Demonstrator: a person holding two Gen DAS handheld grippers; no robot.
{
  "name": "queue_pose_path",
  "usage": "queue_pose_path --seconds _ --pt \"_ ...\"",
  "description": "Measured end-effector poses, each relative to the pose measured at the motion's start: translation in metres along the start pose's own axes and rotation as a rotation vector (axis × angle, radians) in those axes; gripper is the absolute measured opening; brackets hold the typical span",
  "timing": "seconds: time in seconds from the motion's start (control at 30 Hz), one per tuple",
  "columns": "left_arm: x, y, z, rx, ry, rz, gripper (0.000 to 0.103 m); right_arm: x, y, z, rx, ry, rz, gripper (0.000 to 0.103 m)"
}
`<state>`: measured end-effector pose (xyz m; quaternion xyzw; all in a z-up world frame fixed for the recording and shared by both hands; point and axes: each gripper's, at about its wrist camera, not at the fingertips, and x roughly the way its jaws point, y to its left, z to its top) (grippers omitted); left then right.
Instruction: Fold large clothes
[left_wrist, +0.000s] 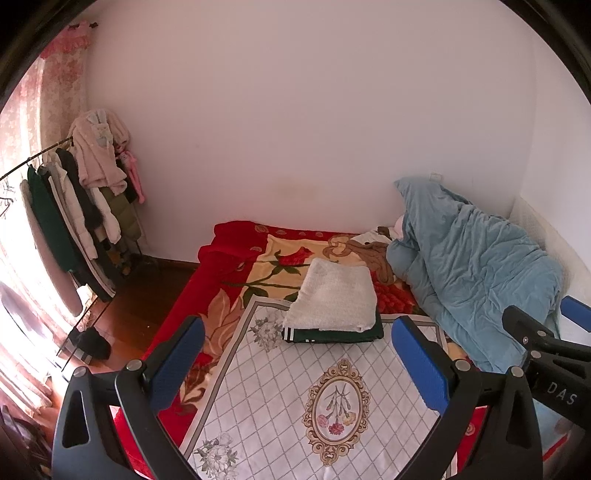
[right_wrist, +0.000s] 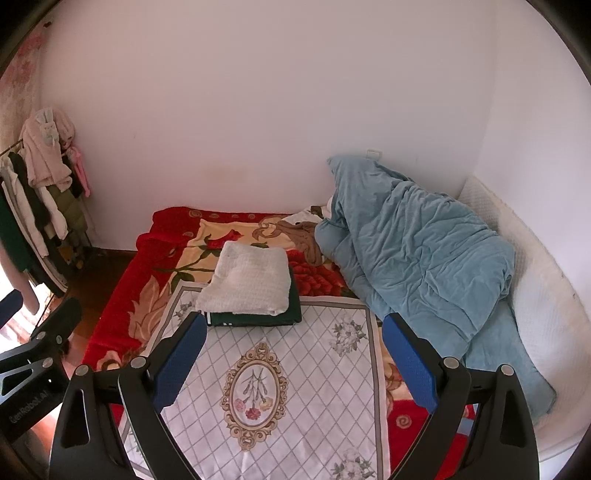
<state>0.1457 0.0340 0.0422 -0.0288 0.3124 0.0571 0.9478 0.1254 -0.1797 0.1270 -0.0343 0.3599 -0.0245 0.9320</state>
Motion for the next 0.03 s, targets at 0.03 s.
queue_pose_path --seconds 0.03 --pt "-0.0011 0.0005 0.0009 -0.002 0.000 -0.003 0.103 -0.0002 0.0002 0.0000 0.000 0.001 0.000 0.097"
